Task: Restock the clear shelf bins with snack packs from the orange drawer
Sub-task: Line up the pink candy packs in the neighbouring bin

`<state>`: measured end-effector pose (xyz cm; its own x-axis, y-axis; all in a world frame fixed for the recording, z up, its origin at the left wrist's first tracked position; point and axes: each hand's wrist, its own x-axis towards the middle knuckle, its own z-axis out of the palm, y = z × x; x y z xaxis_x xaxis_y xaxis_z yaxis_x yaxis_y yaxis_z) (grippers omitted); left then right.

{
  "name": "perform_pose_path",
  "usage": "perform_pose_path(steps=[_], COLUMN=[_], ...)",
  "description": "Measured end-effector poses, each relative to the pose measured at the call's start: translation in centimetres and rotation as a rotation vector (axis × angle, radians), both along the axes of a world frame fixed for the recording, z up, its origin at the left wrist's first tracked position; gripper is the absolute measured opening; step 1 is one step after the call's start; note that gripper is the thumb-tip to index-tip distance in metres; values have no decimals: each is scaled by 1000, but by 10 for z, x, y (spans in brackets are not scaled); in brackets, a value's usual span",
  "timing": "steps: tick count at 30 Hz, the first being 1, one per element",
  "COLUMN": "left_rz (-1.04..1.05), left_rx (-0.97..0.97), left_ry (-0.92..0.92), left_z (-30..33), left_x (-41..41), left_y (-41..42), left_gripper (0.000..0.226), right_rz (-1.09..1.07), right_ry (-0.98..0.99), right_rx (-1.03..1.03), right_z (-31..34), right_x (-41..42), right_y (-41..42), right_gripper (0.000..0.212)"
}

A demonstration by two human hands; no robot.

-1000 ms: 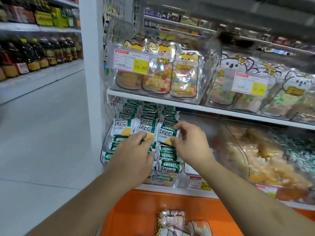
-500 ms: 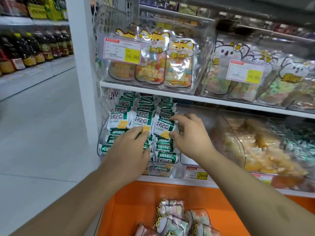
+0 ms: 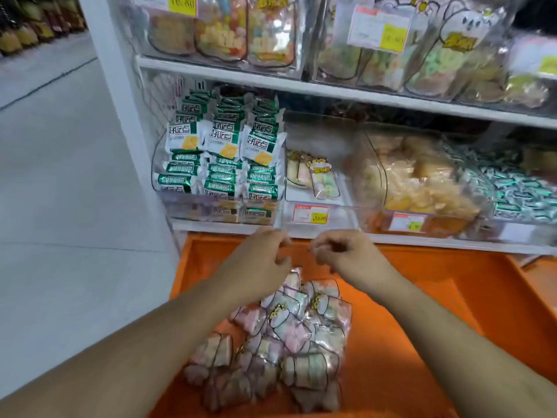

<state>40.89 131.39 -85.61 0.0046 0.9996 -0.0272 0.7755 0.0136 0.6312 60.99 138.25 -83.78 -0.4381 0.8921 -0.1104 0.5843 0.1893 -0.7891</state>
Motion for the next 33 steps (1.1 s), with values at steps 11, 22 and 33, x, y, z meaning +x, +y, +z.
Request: perform_pose_path(steps=[11, 22, 33], left_rz=[103, 202, 281], left_rx=[-564, -610, -531], left_ry=[60, 28, 5], left_z=[-167, -259, -266], left_x=[19, 38, 31], left_y=[-5, 36, 38], left_gripper=[60, 147, 82], right_rz=[49, 78, 168], right_ry=[-578, -848, -844], right_rx=[-302, -257, -265], right_z=[-176, -270, -270], right_x=[53, 79, 74], right_y=[22, 31, 31], right_gripper=[71, 143, 111])
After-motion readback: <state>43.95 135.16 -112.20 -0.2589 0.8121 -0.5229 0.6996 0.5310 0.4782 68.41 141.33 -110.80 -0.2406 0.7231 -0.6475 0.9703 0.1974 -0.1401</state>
